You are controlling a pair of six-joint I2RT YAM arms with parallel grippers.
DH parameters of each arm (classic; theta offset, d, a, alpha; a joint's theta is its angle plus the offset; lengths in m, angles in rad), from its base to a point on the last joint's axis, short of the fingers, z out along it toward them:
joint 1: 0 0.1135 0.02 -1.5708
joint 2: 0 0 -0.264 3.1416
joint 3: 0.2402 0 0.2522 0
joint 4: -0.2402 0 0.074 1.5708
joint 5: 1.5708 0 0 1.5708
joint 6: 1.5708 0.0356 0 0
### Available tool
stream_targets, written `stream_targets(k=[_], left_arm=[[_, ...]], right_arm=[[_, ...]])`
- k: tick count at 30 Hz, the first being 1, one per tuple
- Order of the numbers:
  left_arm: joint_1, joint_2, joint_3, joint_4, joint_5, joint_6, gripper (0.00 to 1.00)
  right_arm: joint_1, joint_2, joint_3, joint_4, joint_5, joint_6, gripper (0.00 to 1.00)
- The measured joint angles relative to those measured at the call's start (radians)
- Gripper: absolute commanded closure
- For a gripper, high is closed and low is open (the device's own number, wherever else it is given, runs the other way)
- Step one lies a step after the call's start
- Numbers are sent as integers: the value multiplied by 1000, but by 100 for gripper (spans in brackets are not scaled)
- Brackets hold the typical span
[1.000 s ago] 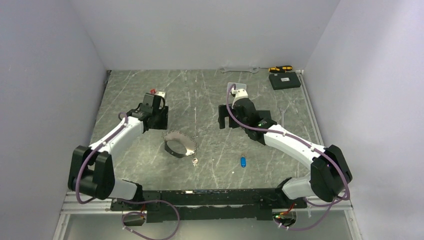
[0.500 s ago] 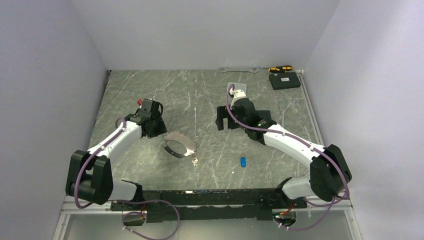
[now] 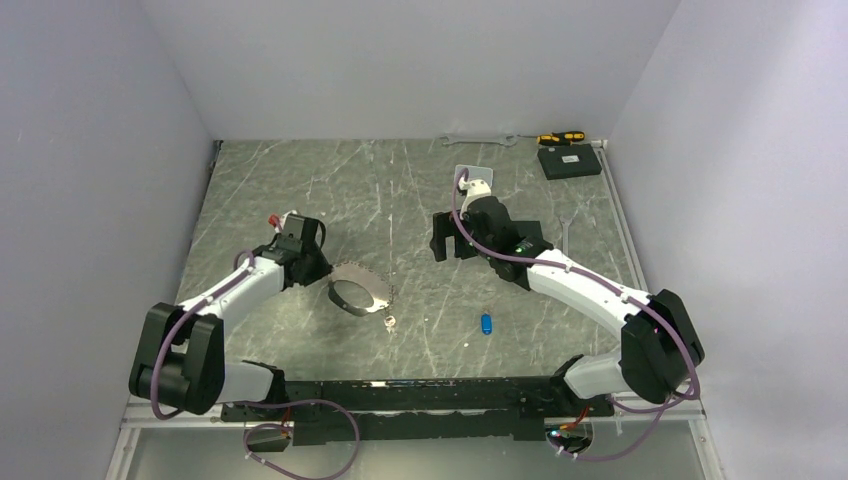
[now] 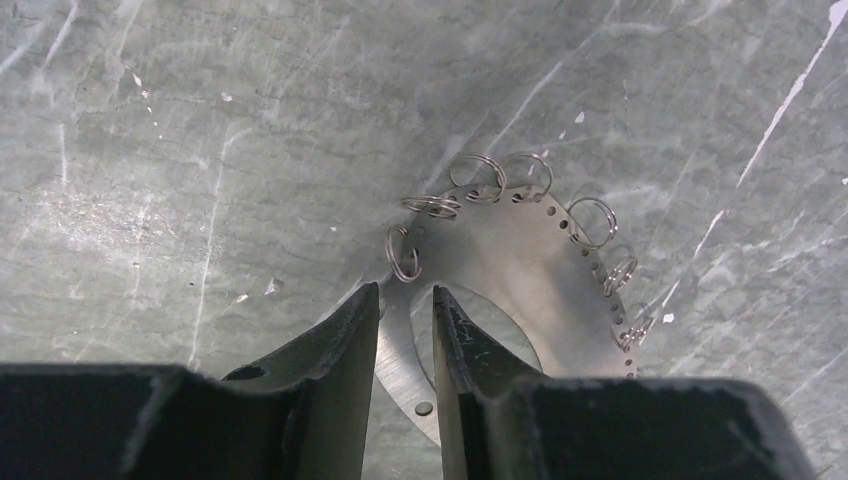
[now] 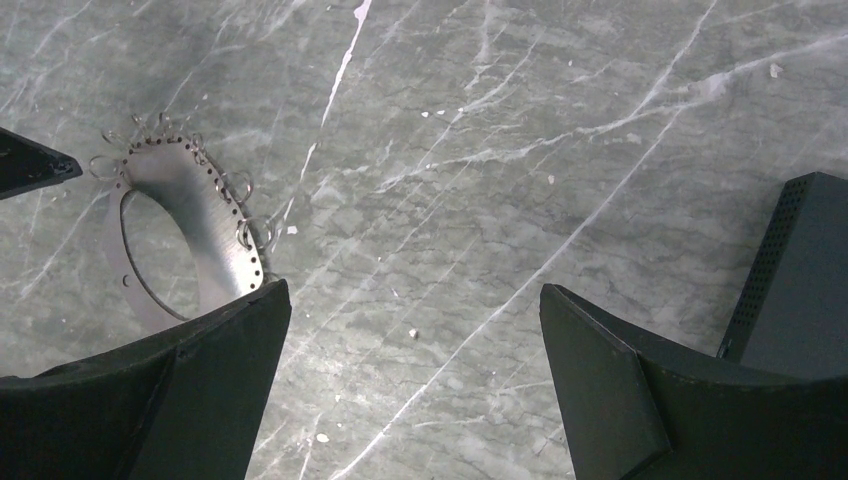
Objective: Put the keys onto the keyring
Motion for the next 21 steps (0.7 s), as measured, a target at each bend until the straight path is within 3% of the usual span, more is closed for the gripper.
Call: stream_targets(k=[4,21], left_arm=[[0,0,-11,24,-21,-13,64],[0,53,-11,79,-68,-38,70]], right_arm=[[0,0,0,0,0,0,0],[13,0,0,0,25,0,0]])
